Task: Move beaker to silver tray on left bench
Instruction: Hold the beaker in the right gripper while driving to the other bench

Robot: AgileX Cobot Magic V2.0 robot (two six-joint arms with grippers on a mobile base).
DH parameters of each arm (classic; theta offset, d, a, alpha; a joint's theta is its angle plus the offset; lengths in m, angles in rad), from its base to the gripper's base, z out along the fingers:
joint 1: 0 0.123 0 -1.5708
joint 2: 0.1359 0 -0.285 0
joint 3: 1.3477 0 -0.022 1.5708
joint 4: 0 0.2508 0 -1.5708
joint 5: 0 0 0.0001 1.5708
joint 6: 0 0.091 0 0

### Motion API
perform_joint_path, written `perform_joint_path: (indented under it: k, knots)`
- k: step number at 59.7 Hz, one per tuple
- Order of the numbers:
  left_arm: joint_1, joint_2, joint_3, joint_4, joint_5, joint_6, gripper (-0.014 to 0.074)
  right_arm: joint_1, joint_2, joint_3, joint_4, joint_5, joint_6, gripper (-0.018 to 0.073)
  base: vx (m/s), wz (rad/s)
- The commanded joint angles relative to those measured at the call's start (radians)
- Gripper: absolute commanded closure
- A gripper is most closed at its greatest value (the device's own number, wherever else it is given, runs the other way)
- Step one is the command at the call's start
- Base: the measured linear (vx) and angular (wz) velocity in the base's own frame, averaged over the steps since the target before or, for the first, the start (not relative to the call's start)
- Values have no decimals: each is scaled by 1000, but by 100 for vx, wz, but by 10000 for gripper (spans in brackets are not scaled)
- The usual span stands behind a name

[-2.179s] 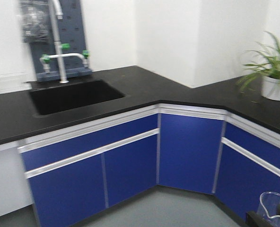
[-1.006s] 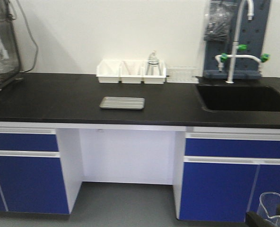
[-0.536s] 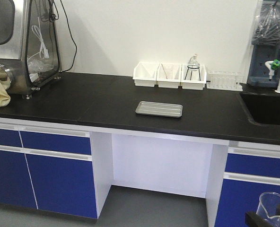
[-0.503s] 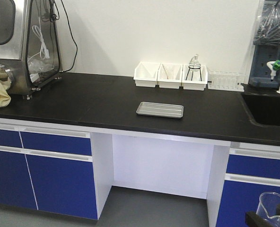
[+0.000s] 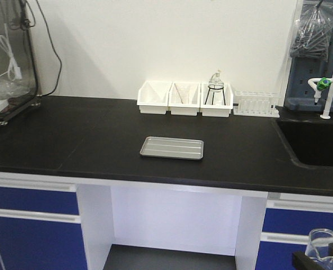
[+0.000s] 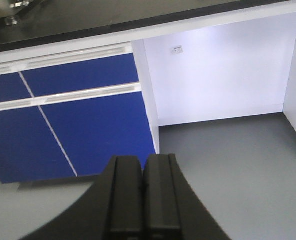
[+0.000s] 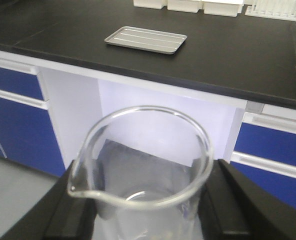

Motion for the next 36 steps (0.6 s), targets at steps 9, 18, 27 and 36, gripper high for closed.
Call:
perform_joint_path:
  k: [9,18,27,36]
  knots:
    - [-7,-7,20,-1,-82,-2,595,-6,-10,-30,-3,-84,-9,570,36,-13]
    - [-7,-7,20,-1,-82,-2,595,-6,-10,-30,-3,-84,-9,570,37,-7]
    - [-7,-7,20,-1,-82,-2,595,-6,-10,-30,-3,-84,-9,570,38,-2]
    - [-7,-7,20,-1,-82,-2,595,-6,-10,-30,-3,-84,-9,570,39,-1]
